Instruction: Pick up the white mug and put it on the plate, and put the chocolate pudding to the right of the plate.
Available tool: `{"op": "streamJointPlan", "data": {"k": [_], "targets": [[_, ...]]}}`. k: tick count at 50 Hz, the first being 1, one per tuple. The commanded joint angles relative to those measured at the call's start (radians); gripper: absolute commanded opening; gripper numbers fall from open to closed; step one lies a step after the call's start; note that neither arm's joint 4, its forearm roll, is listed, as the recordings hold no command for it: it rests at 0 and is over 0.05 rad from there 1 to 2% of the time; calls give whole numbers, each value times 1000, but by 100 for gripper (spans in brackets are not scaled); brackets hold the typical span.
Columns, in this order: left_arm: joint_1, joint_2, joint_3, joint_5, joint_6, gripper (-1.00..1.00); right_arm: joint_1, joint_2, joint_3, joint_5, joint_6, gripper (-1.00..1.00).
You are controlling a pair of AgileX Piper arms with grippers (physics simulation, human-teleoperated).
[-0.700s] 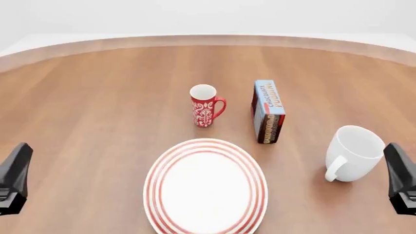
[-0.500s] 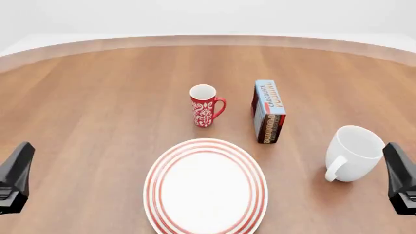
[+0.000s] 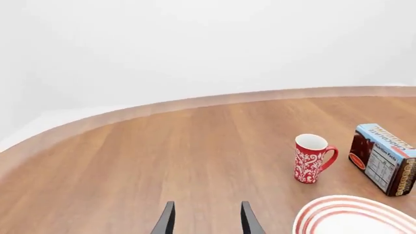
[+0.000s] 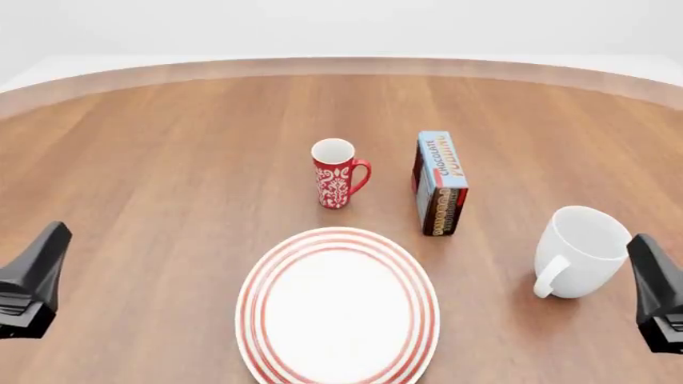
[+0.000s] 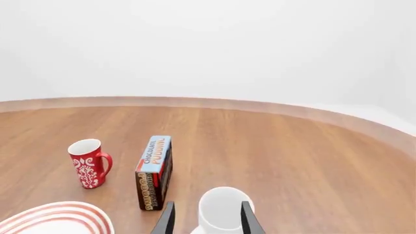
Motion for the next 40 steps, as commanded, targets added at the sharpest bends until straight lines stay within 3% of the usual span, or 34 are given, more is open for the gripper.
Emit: {"op": "streamJointPlan", "data": {"k": [1, 15, 40], "targets": [[-59, 95, -34, -62, 37, 100, 4, -1, 0, -2, -4, 100], [-157, 258, -80, -180, 68, 100, 5, 0, 1, -6, -3, 100], [-329, 405, -147, -249, 115, 100, 5, 0, 1, -6, -2, 100]]}}
